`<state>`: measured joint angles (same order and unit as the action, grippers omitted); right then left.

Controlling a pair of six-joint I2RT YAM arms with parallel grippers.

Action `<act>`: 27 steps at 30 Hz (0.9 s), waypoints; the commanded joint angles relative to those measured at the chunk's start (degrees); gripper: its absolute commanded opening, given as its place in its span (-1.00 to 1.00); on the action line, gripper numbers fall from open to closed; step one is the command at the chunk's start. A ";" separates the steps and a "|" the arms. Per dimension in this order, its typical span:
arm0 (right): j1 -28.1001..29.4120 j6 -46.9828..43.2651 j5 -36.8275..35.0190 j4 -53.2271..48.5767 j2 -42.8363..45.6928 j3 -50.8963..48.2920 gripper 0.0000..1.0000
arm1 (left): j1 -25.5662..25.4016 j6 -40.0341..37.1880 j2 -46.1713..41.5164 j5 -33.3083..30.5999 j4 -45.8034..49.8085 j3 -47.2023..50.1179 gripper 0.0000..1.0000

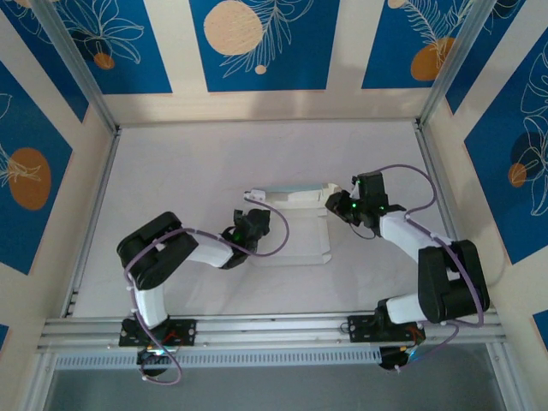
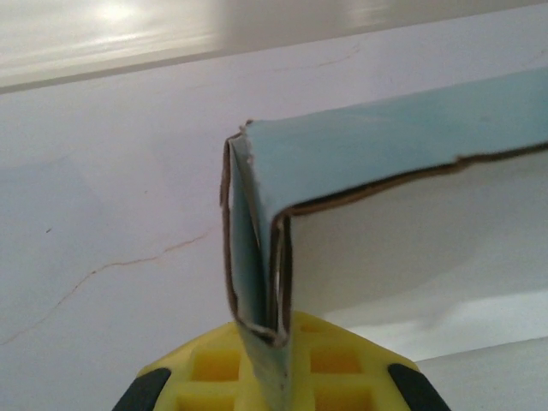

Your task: Fold the paper box

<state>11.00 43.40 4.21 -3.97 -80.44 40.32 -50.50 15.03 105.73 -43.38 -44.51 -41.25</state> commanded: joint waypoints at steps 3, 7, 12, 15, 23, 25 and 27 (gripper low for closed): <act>2.24 -0.90 -3.33 -4.55 -5.86 4.44 -0.31 | 0.56 3.33 2.20 1.85 0.96 0.00 -1.00; 3.66 -1.57 -5.05 -5.12 -10.26 6.86 -0.22 | 0.58 2.77 1.93 2.51 1.70 -0.06 -1.00; 2.46 -0.04 -8.64 -4.68 -12.40 6.91 -0.40 | 0.73 2.73 1.94 2.59 1.80 0.12 -1.00; 2.31 0.62 -9.75 -6.32 -14.78 8.25 -0.46 | 0.75 2.77 1.93 2.68 1.86 0.12 -1.00; 2.51 0.73 -7.55 -4.54 -17.64 9.95 -0.21 | 0.75 2.77 1.86 3.64 1.80 0.01 -1.00; 2.50 0.93 -4.27 -1.60 -17.55 9.32 -0.15 | 0.75 2.82 1.94 3.73 1.84 0.03 -1.00; 2.78 1.06 -1.34 2.06 -16.49 7.96 -0.12 | 0.78 2.81 1.93 3.67 1.97 0.03 -1.00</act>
<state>13.47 43.99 -2.07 -6.98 -96.66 48.97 -50.11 16.27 106.06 -42.44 -45.17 -41.30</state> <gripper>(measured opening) 0.437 0.051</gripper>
